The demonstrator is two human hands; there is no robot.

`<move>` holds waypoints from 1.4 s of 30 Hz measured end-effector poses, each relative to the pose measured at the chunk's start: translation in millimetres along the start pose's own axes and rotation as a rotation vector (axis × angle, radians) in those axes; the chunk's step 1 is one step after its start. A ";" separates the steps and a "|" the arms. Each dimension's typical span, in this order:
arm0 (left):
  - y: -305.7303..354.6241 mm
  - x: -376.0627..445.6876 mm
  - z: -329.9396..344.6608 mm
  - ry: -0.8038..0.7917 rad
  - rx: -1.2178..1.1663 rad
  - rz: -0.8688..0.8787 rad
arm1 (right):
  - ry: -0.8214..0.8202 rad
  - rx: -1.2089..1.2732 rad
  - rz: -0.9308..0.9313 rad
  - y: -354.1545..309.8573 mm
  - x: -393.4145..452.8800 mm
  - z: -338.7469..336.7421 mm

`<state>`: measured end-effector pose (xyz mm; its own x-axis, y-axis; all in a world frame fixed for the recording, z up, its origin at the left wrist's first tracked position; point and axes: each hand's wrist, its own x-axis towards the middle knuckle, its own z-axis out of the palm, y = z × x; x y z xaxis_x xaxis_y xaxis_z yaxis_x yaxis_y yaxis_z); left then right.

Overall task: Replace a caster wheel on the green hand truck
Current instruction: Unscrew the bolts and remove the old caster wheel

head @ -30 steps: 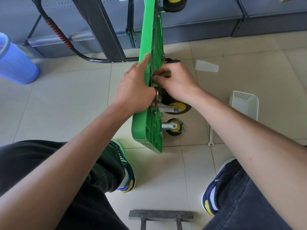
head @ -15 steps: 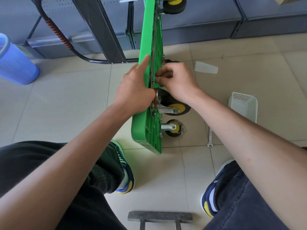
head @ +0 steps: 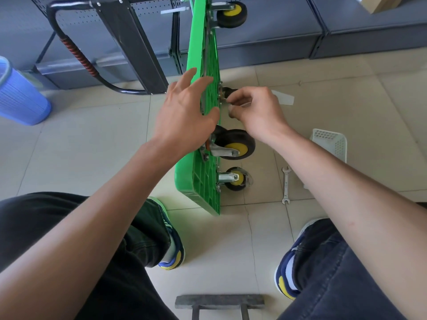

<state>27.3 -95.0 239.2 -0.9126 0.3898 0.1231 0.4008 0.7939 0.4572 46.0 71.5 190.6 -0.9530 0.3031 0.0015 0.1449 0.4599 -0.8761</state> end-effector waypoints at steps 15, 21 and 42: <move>75.9 -57.7 76.8 -0.182 0.018 0.449 | 0.187 0.032 0.139 101.0 -69.1 -73.5; 87.4 -63.9 158.3 -0.477 0.047 0.247 | 0.177 -0.068 0.231 162.5 -94.5 -78.0; 33.0 -63.3 377.1 -0.888 0.036 -0.066 | 0.167 -0.267 0.727 395.4 -122.3 8.5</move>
<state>128.7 82.5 -85.6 -0.5414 0.5484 -0.6373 0.3655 0.8361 0.4090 217.6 209.2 -160.0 -0.5457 0.7157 -0.4360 0.7947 0.2768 -0.5403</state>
